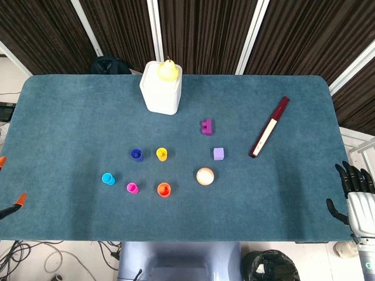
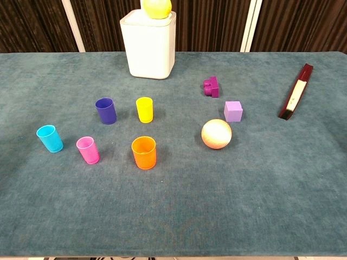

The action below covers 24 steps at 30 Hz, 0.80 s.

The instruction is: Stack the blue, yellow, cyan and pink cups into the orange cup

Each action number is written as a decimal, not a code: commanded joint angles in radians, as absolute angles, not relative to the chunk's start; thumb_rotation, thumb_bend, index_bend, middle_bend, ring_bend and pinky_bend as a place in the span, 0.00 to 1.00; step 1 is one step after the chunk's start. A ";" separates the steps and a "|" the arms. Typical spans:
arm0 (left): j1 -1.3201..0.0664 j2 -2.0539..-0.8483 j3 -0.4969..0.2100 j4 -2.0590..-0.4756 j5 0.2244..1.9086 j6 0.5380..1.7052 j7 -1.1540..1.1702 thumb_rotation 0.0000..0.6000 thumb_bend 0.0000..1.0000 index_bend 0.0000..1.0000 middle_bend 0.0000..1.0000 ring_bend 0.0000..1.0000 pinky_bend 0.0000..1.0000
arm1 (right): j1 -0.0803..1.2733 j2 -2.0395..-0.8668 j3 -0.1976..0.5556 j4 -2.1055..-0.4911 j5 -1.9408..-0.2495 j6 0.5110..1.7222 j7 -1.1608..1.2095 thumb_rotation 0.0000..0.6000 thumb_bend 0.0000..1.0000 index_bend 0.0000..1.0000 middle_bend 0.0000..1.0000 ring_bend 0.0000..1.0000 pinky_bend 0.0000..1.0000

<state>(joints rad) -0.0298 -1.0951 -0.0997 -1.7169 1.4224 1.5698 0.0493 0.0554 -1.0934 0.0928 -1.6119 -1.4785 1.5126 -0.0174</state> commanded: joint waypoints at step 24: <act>-0.030 -1.072 -0.089 -1.736 1.443 1.561 0.017 1.00 0.21 0.05 0.01 0.00 0.00 | 0.049 -1.080 0.088 -1.636 -1.478 1.517 -0.026 1.00 0.42 0.04 0.00 0.05 0.00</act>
